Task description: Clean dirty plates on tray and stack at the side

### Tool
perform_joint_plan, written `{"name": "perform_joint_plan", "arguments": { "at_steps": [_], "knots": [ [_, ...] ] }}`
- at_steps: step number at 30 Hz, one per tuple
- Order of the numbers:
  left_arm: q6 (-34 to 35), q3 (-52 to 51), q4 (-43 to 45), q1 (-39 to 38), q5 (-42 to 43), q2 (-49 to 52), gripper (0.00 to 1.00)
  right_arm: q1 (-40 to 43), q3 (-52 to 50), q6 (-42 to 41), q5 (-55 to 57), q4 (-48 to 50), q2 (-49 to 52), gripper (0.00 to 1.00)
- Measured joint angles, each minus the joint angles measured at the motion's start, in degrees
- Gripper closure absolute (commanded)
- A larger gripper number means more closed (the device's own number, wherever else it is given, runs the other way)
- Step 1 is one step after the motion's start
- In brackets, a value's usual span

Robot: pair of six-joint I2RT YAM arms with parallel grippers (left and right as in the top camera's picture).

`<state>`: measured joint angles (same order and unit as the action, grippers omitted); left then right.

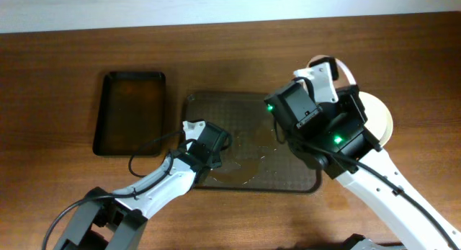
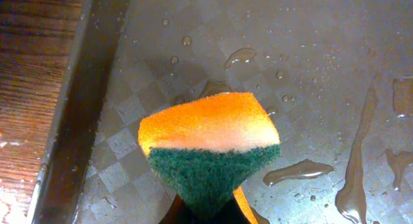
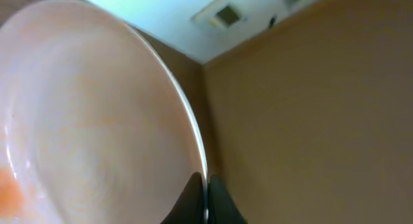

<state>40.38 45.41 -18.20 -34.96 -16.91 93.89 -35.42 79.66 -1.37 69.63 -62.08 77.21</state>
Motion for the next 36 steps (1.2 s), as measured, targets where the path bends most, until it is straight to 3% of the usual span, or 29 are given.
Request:
{"name": "perform_joint_plan", "arguments": {
  "at_steps": [3,5,10,16,20,23,28,31,33,36],
  "knots": [
    [0.0,0.0,0.0,0.0,0.0,0.0,1.0,-3.1,0.0,11.0,3.0,5.0,0.0,0.96],
    [0.0,0.0,0.0,0.0,0.0,0.0,1.0,-4.7,0.0,12.9,3.1,5.2,0.1,0.96],
    [0.0,0.0,-0.2,0.0,0.0,0.0,1.0,-4.7,0.1,5.4,-5.3,2.4,2.6,0.96],
    [0.0,0.0,-0.5,0.0,0.0,0.0,1.0,10.5,-0.1,-7.3,-42.8,1.9,12.2,0.96],
    [0.0,0.0,-0.6,0.0,0.0,0.0,1.0,18.1,-1.2,-8.9,-63.7,4.4,23.0,0.96],
    [0.0,0.0,-0.6,0.0,0.0,0.0,1.0,19.2,-4.5,-9.1,-72.6,10.4,28.9,0.96],
    [-0.3,0.0,-0.6,0.0,0.0,0.0,1.0,19.2,-11.6,-9.2,-78.1,20.0,29.5,0.96],
    [-4.1,0.0,-1.7,0.0,0.2,-2.3,1.0,19.3,-17.5,-9.4,-79.8,29.9,28.8,0.96],
    [-7.5,-0.3,-1.8,0.0,0.2,-8.7,1.0,19.4,-21.3,-9.9,-80.8,36.7,27.4,0.96],
    [-10.5,-0.3,2.3,0.0,0.0,-18.1,1.0,19.4,-22.7,-13.7,-81.3,39.1,26.9,0.96]
  ]
}}
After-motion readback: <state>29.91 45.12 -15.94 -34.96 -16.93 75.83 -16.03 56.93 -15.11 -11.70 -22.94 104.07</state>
